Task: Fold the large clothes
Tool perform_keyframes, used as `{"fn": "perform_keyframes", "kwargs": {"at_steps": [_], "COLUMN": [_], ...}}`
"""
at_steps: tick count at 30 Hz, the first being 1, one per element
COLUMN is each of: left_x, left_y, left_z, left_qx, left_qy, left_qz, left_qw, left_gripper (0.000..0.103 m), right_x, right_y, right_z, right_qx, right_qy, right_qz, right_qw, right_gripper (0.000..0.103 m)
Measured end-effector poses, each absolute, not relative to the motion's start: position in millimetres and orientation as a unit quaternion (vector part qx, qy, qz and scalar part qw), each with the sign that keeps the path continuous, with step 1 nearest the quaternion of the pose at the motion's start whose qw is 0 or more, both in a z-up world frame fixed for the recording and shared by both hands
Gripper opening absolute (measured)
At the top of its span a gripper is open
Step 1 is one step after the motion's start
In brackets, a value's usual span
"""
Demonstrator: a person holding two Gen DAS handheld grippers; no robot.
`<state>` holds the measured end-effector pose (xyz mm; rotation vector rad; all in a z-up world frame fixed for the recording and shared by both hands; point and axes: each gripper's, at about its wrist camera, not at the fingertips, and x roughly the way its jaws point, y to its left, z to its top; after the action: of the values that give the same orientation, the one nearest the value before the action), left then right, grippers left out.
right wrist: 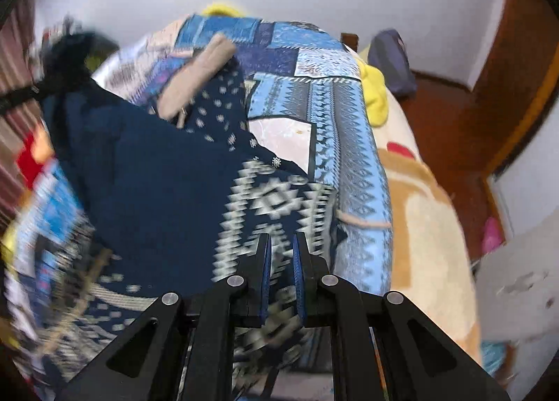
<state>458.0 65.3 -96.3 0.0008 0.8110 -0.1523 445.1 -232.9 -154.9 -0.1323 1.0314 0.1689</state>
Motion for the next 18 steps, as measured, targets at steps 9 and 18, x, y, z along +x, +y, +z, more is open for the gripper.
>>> {"fn": "perform_keyframes", "kwargs": {"at_steps": [9, 18], "left_x": [445, 413], "left_y": [150, 189], "left_z": [-199, -271], "left_qx": [-0.078, -0.137], "left_qy": [0.489, 0.543], "left_qz": [-0.038, -0.012], "left_qw": [0.868, 0.828], "left_gripper": [0.009, 0.022], "right_x": [453, 448], "right_y": [-191, -204], "right_z": [-214, -214], "right_qx": [-0.217, -0.192], "right_qy": [0.507, 0.498], "right_qz": [0.038, 0.051], "right_qw": [0.833, 0.844], "right_gripper": [0.008, 0.008]}}
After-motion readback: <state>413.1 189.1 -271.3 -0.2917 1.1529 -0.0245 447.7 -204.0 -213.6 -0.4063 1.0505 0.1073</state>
